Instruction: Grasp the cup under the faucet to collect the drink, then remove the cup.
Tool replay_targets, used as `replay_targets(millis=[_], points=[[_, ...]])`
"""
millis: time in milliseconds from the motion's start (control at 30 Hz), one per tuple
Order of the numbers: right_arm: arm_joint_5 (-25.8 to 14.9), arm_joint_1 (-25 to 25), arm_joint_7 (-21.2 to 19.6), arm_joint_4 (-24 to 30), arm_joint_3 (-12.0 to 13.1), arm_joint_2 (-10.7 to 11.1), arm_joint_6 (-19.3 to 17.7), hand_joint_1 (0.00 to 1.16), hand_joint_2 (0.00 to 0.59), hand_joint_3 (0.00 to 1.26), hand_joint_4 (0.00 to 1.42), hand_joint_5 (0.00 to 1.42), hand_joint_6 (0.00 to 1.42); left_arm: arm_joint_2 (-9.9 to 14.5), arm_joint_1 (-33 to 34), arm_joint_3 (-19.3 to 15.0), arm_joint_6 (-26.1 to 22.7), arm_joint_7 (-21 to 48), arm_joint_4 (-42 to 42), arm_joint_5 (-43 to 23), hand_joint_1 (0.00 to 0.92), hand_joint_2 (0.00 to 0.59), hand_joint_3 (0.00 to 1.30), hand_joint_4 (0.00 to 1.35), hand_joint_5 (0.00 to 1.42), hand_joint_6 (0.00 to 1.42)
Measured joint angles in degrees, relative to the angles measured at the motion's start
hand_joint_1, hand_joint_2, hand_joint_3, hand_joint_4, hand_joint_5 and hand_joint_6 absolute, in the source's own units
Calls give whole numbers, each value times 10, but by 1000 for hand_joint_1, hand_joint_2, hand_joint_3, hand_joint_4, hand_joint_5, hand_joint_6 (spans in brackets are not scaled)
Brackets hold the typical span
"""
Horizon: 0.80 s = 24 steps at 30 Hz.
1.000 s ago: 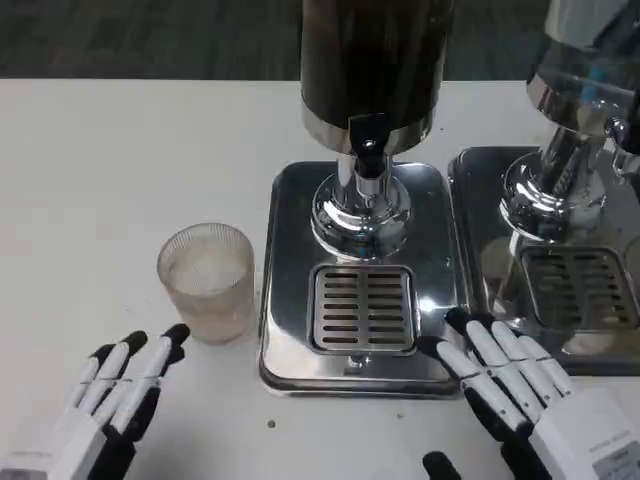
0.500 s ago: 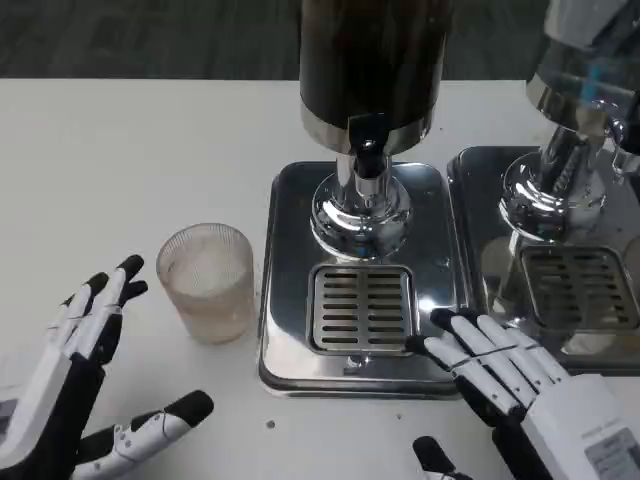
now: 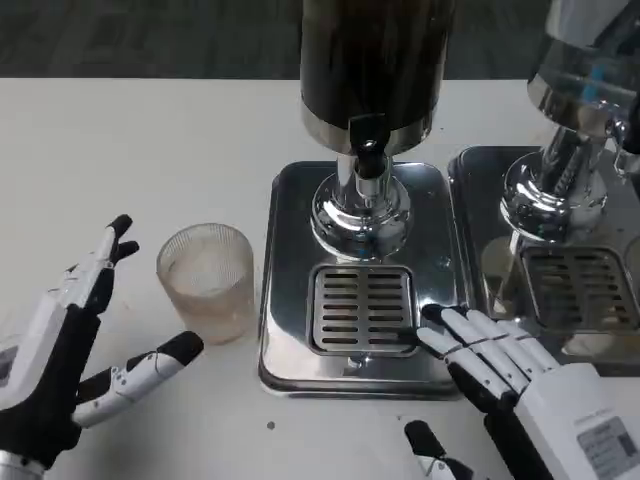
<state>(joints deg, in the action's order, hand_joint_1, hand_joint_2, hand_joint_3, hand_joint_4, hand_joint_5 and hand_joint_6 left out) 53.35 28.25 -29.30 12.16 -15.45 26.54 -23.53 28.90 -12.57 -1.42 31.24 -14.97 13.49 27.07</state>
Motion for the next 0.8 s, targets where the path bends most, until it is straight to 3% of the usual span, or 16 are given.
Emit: replay_targets(millis=[400, 800], points=[[-10, -4, 6, -2, 4, -11, 0, 445, 446, 258, 163, 183, 181, 1, 77, 17, -27, 42, 59, 0, 86, 18, 0, 0, 105, 127], [-11, -3, 7, -5, 4, -16, -1, 445, 449, 263, 164, 190, 183, 0, 154, 29, -5, 62, 171, -30, 116, 14, 0, 0, 144, 158]])
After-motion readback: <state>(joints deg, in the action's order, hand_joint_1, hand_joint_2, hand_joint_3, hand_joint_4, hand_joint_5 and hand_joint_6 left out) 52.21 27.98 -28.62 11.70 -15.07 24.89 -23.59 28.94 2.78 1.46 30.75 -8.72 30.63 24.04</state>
